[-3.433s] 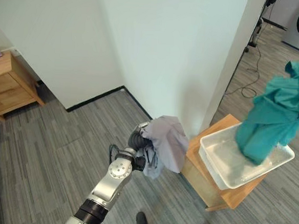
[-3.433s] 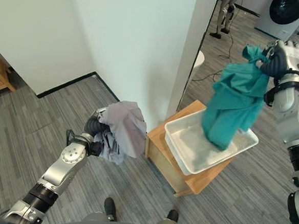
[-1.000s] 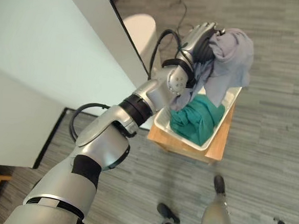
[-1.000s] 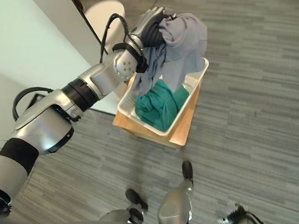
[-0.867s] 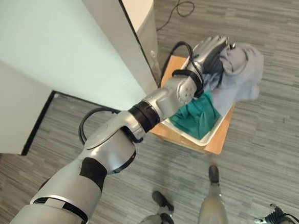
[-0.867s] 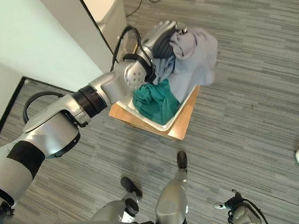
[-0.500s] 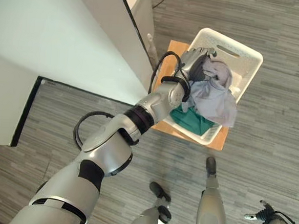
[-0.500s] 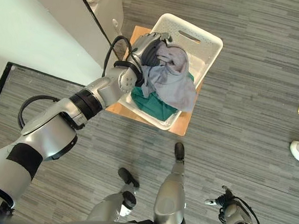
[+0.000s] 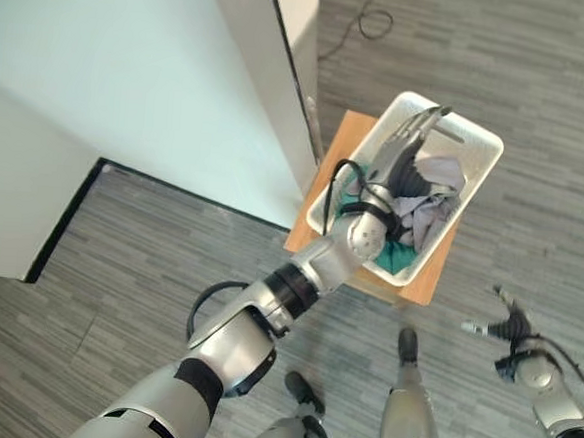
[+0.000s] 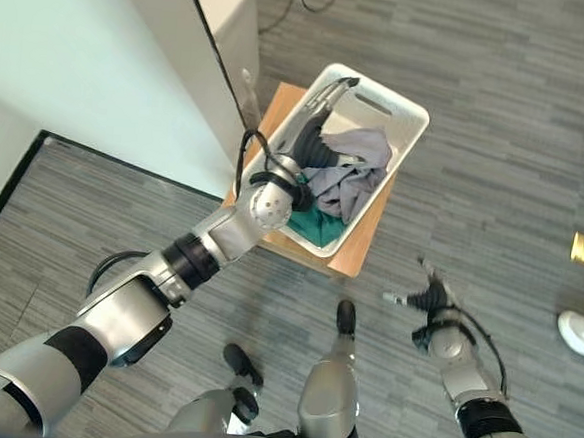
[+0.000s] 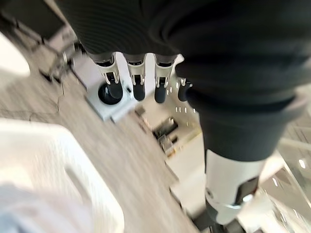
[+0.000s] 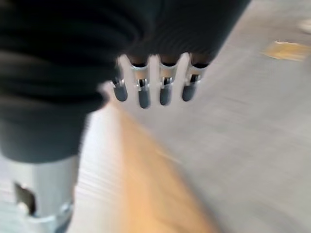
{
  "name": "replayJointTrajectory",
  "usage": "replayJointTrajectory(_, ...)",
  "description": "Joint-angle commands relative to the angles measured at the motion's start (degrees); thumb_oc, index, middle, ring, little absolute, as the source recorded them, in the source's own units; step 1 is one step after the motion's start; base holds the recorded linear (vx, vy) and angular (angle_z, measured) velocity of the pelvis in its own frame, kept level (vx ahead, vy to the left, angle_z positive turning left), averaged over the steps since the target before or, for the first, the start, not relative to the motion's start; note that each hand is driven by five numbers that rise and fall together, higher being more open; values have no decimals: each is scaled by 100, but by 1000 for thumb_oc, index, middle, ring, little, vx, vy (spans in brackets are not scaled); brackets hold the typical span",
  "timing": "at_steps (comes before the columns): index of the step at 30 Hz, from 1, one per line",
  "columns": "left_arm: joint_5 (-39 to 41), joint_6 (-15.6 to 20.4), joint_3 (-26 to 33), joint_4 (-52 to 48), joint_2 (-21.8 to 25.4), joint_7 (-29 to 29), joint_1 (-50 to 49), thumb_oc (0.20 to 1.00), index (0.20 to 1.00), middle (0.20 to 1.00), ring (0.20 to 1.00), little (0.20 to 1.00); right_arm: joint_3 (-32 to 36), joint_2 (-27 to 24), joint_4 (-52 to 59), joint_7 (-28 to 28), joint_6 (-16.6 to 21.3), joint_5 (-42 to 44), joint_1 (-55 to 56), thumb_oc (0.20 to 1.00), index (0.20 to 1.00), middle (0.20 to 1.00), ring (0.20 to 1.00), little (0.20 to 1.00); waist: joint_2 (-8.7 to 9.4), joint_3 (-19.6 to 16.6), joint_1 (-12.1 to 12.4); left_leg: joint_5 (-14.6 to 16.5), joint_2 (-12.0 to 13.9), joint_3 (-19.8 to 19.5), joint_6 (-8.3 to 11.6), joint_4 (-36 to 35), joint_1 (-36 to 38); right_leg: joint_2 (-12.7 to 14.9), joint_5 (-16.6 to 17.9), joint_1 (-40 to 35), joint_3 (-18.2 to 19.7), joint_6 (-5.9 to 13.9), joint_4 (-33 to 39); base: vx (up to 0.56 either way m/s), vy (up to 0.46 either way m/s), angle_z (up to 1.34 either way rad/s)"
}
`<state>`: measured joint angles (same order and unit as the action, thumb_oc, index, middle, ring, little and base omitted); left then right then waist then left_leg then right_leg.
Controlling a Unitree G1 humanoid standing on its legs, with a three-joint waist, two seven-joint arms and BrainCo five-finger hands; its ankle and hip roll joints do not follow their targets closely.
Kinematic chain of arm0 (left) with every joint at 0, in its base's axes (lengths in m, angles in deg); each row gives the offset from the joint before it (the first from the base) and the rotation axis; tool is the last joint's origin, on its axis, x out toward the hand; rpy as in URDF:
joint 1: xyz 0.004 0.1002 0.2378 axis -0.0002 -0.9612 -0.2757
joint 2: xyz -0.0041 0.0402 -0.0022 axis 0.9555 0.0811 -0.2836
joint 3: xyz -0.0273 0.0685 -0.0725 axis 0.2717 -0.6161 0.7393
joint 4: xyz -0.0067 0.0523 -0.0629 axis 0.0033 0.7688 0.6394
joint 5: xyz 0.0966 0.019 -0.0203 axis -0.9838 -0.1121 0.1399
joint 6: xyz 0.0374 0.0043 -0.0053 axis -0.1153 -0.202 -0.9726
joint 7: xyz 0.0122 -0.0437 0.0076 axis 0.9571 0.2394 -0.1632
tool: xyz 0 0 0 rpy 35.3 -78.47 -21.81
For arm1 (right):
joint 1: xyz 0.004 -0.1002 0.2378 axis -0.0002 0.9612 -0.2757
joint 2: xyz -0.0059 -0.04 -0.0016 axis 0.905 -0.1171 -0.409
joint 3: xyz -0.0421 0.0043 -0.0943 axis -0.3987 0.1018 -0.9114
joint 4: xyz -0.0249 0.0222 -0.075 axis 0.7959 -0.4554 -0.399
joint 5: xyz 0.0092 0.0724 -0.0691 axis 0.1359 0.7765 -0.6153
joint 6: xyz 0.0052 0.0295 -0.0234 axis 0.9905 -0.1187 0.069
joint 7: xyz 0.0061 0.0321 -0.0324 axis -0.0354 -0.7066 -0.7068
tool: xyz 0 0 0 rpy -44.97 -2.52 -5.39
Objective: Pick up bed clothes into laundry basket.
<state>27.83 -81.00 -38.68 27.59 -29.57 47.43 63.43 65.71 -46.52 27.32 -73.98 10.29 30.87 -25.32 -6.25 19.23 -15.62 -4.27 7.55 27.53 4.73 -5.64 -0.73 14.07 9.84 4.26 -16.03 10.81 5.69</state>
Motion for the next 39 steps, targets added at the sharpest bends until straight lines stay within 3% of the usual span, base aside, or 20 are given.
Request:
replayJointTrajectory(1, 605, 407, 473, 262, 219, -16, -99, 1000, 1000, 1000, 1000, 1000, 547, -221, -324, 139, 310, -33, 440, 1000, 1000, 1000, 1000, 1000, 192, -572, 223, -43, 518, -29, 541, 64, 303, -50, -402, 4, -153, 231, -69, 12, -98, 18)
replayJointTrajectory(5, 815, 771, 1348, -1629, 1157, 687, -2133, 1000, 1000, 1000, 1000, 1000, 1887, -384, 1035, -181, 582, 15, 1317, 1000, 1000, 1000, 1000, 1000, 289, -880, 515, -47, 598, -174, 546, 64, 403, -155, -493, -248, -290, 186, -69, 30, -72, 23)
replayJointTrajectory(9, 1306, 1052, 2287, -2754, 1509, 922, -3826, 1000, 1000, 1000, 1000, 1000, 2176, 29, 1159, -316, 695, -12, 1693, 1000, 1000, 1000, 1000, 1000, 345, -1065, 891, -44, 613, -346, 518, 64, 404, -190, -558, -395, -437, 143, -69, 31, -68, 25)
replayJointTrajectory(12, 1828, 1219, 2802, -3103, 1341, 827, -4722, 1000, 1000, 1000, 1000, 1000, 1321, 281, 1392, -366, 852, -93, 1050, 1000, 1000, 1000, 1000, 1000, 375, -1198, 1377, 4, 550, -523, 458, 64, 459, -145, -569, -543, -574, 143, -69, 23, -3, 18)
replayJointTrajectory(14, 1909, 1233, 2877, -3178, 1283, 796, -4877, 1000, 1000, 1000, 1000, 1000, 1050, 367, 1356, -368, 867, -143, 862, 1000, 1000, 1000, 1000, 1000, 411, -1194, 1423, -19, 514, -602, 430, 64, 450, -131, -554, -549, -591, 129, -69, -17, 3, 23)
replayJointTrajectory(15, 1949, 1266, 3033, -3219, 1171, 697, -5243, 1000, 1000, 1000, 1000, 1000, 391, 592, 2628, -470, 950, -458, 451, 1000, 1000, 1000, 1000, 1000, 427, -1195, 1825, 70, 432, -721, 378, 95, 408, -83, -587, -654, -711, 128, -69, -112, -13, 53)
replayJointTrajectory(16, 1981, 1183, 3054, -3144, 1325, 739, -5277, 1000, 1000, 1000, 1000, 1000, 154, 537, 2792, -519, 867, -806, 221, 1000, 1000, 1000, 1000, 1000, 471, -1157, 2062, -59, 477, -526, 355, 209, 224, 0, -626, -809, -1146, 69, -76, -193, -22, 68)
replayJointTrajectory(18, 2002, 1150, 3091, -3093, 1423, 672, -5195, 1000, 1000, 1000, 1000, 1000, 24, 633, 2912, -363, 776, -930, -75, 1000, 1000, 1000, 1000, 1000, 519, -1150, 2018, -144, 806, 232, 381, 415, 115, 64, -756, -1026, -1631, 31, -115, -120, -1, 185)
replayJointTrajectory(19, 2008, 1148, 3103, -3092, 1433, 669, -5192, 1000, 1000, 1000, 1000, 1000, 4, 645, 2910, -351, 759, -944, -95, 1000, 1000, 1000, 1000, 1000, 521, -1136, 1987, -137, 824, 206, 397, 436, 111, 49, -778, -1051, -1660, 27, -115, -72, 133, 460)
replayJointTrajectory(20, 2089, 1051, 3153, -2942, 1517, 592, -5211, 1000, 1000, 1000, 1000, 1000, -84, 887, 2997, -292, 643, -895, -246, 1000, 1000, 1000, 1000, 1000, 538, -1156, 1743, -423, 1356, 1382, 382, 585, 187, 30, -783, -1279, -2240, -81, -152, -71, 228, 435)
replayJointTrajectory(21, 2236, 973, 3204, -2809, 1542, 642, -5298, 1000, 1000, 1000, 1000, 1000, -18, 999, 3015, -261, 544, -874, -199, 1000, 1000, 1000, 1000, 1000, 555, -1248, 1610, -540, 1621, 2054, 346, 636, 333, -17, -824, -1458, -2548, -178, -200, -13, 306, 337)
replayJointTrajectory(23, 2387, 971, 3210, -2781, 1516, 744, -5473, 1000, 1000, 1000, 1000, 1000, -24, 1084, 3053, -290, 490, -824, -99, 1000, 1000, 1000, 1000, 1000, 560, -1329, 1573, -562, 1619, 2063, 343, 619, 351, -51, -885, -1582, -2682, -193, -274, 132, 189, 261)
replayJointTrajectory(26, 2508, 900, 3239, -2651, 1414, 851, -5684, 1000, 1000, 1000, 1000, 1000, -110, 1256, 2814, -327, 440, -899, -134, 1000, 1000, 1000, 1000, 1000, 762, -1409, 1758, -302, 1183, 1715, 89, 527, 202, 478, -647, -1649, -2985, 28, -1190, 180, 216, 101)
replayJointTrajectory(29, 2465, 870, 3240, -2676, 1507, 838, -5579, 1000, 1000, 1000, 1000, 1000, -151, 1310, 2718, -393, 400, -874, -248, 1000, 1000, 1000, 1000, 1000, 875, -1324, 1687, -21, 739, 1451, -168, 354, 244, 1043, -250, -1390, -2765, 242, -2312, 203, 240, 61)
replayJointTrajectory(31, 2537, 924, 3142, -2587, 1637, 768, -5278, 1000, 1000, 1000, 1000, 1000, -185, 1434, 2453, -326, 396, -572, -344, 1000, 1000, 1000, 1000, 1000, 934, -1107, 1424, 75, 462, 855, -243, 174, 210, 762, -446, -553, -1226, 258, -3067, 173, 167, 175)
replayJointTrajectory(32, 2543, 932, 3144, -2568, 1641, 769, -5249, 1000, 1000, 1000, 1000, 1000, -182, 1433, 2432, -323, 406, -562, -374, 1000, 1000, 1000, 1000, 1000, 938, -1127, 1444, 56, 472, 879, -242, 175, 167, 764, -472, -477, -1205, 229, -3108, 262, 81, 234)
replayJointTrajectory(33, 2674, 977, 3058, -2472, 1620, 814, -5039, 1000, 1000, 1000, 1000, 1000, -145, 1533, 2221, -244, 457, -259, -319, 1000, 1000, 1000, 1000, 1000, 906, -966, 1257, 108, 267, 246, -235, 147, 82, -42, -1256, 9, -175, 116, -3006, 237, 3, 157)
replayJointTrajectory(37, 2836, 1017, 3114, -2449, 1564, 979, -4996, 1000, 1000, 1000, 1000, 1000, -119, 1623, 2141, -232, 518, -75, -276, 1000, 1000, 1000, 1000, 1000, 847, -850, 1215, 77, 210, -142, -251, 161, -88, -57, -1284, 59, 72, -49, -2595, 193, -73, 213)
replayJointTrajectory(38, 2957, 1057, 3071, -2403, 1529, 1108, -4987, 1000, 1000, 1000, 1000, 1000, -150, 1709, 2011, -296, 443, -5, -187, 1000, 1000, 1000, 1000, 1000, 873, -866, 1133, 185, -1, -732, -166, 100, -44, -169, -1324, 132, 894, -144, -1564, 286, -137, 106)
replayJointTrajectory(39, 2961, 1061, 3076, -2400, 1534, 1111, -4986, 1000, 1000, 1000, 1000, 1000, -153, 1713, 2009, -296, 444, -4, -192, 1000, 1000, 1000, 1000, 1000, 863, -880, 1111, 142, 10, -752, -169, 87, -75, -186, -1257, 117, 862, -155, -1485, 401, -187, 83)
